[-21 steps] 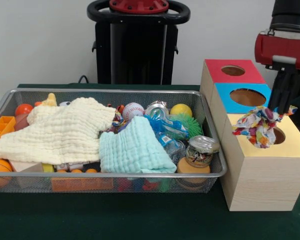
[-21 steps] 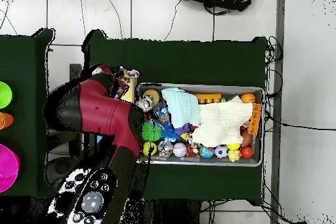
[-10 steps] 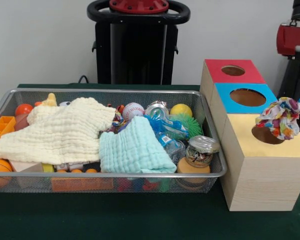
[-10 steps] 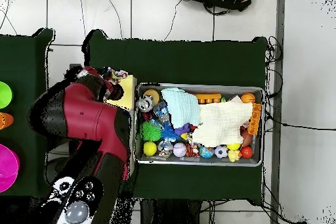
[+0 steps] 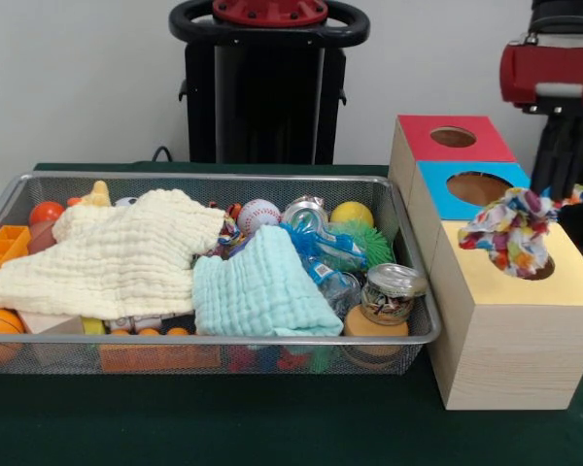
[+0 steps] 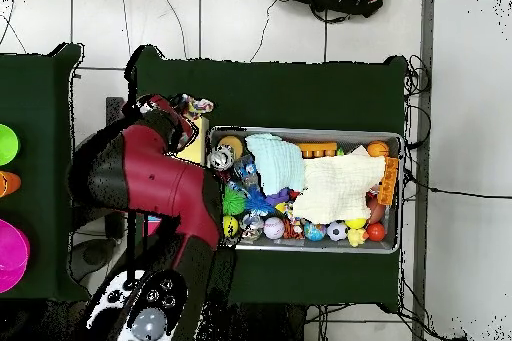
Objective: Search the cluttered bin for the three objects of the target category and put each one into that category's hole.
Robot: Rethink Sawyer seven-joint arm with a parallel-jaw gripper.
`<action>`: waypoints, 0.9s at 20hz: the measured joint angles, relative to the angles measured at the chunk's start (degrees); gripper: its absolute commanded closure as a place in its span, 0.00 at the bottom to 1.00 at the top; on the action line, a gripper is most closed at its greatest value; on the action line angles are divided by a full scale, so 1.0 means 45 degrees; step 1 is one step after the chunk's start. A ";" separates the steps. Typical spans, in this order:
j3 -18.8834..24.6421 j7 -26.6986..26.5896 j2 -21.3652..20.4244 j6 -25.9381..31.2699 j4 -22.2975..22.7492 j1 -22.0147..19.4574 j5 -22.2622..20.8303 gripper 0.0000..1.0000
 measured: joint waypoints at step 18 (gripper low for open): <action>-0.0215 0.0000 0.0171 -0.1205 0.0996 0.1026 0.0234 1.00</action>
